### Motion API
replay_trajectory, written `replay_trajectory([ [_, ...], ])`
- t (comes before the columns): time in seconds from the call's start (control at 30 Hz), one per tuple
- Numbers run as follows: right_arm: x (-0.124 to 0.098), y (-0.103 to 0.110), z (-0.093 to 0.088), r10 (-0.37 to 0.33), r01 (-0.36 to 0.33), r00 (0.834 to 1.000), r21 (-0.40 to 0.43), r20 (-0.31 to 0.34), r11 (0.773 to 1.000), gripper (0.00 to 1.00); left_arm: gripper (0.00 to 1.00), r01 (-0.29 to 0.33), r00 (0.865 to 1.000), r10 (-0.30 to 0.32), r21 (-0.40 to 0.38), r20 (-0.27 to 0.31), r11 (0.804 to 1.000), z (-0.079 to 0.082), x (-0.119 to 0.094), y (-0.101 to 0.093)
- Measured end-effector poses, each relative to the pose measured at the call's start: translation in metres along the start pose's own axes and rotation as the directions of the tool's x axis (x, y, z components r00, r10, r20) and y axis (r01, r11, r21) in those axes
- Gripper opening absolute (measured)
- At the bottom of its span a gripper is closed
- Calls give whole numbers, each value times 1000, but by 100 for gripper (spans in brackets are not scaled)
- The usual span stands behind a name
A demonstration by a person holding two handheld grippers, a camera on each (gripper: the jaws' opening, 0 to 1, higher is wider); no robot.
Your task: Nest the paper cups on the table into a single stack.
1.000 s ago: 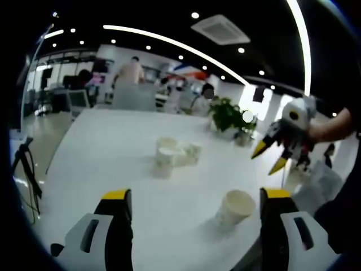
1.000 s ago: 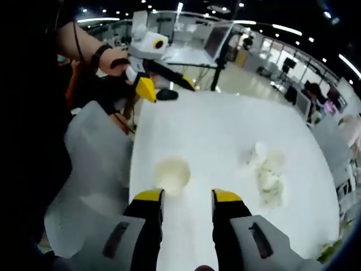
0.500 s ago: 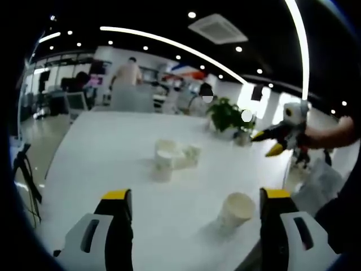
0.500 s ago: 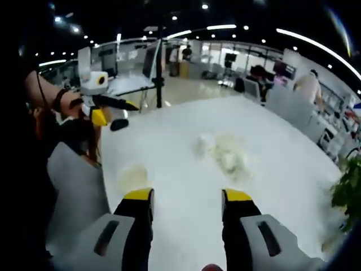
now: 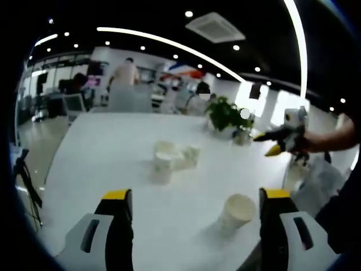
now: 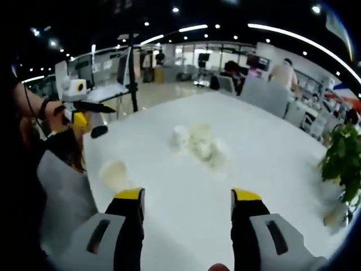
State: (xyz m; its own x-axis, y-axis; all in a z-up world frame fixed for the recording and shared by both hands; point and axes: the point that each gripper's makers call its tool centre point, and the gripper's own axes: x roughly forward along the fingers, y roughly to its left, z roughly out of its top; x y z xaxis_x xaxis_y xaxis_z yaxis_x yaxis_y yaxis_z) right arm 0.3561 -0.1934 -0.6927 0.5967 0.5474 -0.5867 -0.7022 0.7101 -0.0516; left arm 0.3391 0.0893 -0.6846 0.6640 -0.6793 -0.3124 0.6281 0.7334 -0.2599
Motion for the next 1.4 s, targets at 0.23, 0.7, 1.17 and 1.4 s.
replay_trajectory([
  [0.23,-1,-4,-13,-38,38,999,35,5,999,67,93,2,1000,-2,3,-10,1000,0,1,-1],
  [0.7,-5,-24,-25,-119,113,992,126,43,986,92,92,10,1000,-10,13,-26,1000,1,4,-4],
  [1.17,-1,-24,-26,-121,111,991,160,55,981,100,92,14,999,-13,21,-34,1000,5,20,-4],
  [1.4,0,-27,-30,-122,110,991,172,63,979,100,92,13,999,-12,26,-36,1000,7,32,0],
])
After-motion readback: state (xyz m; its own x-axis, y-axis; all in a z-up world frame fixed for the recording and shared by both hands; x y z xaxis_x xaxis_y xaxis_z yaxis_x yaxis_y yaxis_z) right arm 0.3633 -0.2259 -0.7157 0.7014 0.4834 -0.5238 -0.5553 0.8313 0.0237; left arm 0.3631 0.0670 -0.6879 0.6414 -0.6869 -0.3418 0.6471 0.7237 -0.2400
